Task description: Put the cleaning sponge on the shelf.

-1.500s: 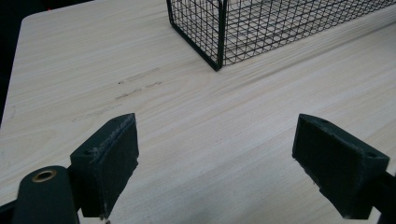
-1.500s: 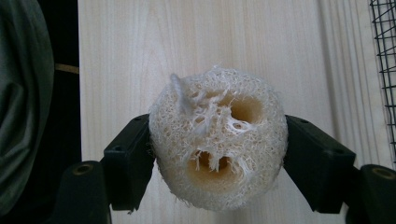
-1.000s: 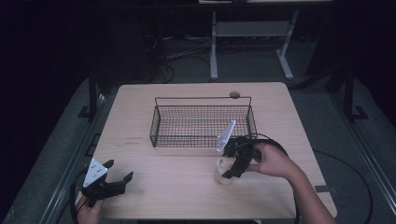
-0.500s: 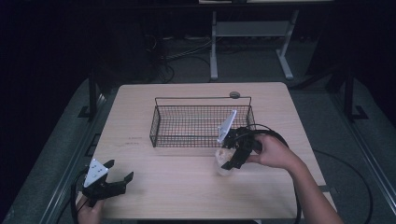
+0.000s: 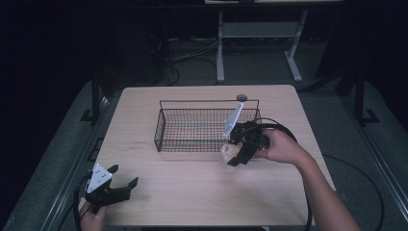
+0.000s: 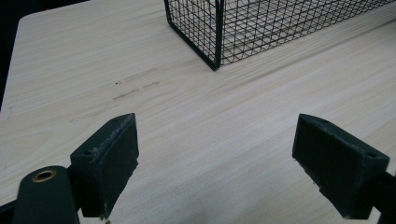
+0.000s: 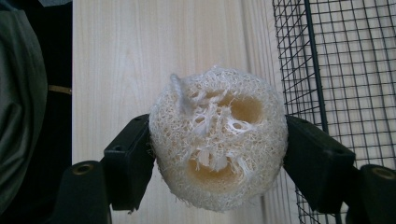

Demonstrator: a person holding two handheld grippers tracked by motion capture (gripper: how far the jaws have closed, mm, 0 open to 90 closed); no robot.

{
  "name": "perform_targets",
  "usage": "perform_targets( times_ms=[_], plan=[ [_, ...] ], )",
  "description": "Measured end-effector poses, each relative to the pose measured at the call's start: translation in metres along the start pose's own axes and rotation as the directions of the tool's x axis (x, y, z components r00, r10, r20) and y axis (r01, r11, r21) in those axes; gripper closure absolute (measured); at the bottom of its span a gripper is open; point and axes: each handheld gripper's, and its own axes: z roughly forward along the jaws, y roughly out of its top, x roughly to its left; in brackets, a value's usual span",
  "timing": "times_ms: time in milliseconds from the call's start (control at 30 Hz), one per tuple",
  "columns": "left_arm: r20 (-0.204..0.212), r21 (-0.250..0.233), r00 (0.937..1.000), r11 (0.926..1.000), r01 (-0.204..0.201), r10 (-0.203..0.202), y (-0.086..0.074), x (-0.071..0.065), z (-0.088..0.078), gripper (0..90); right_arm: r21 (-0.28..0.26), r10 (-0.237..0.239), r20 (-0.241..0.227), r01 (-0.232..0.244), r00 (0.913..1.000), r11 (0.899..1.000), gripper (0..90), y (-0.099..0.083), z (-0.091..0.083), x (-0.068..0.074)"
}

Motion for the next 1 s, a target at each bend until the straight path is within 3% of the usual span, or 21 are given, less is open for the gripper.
perform_targets(
  times_ms=[333, 1000],
  plan=[
    [0.002, -0.001, 1.0, 1.0, -0.004, 0.004, 0.0, -0.001, 0.0, 13.7, -0.016, 0.013, -0.004, -0.013, 0.9999, 1.0, 28.2, 0.005, -0.007, -0.011],
    [0.002, -0.001, 1.0, 1.0, -0.003, 0.003, 0.0, -0.001, 0.0, 13.7, 0.008, 0.03, 0.009, -0.03, 0.9995, 1.0, 28.2, 0.017, -0.02, -0.033]
  ],
)
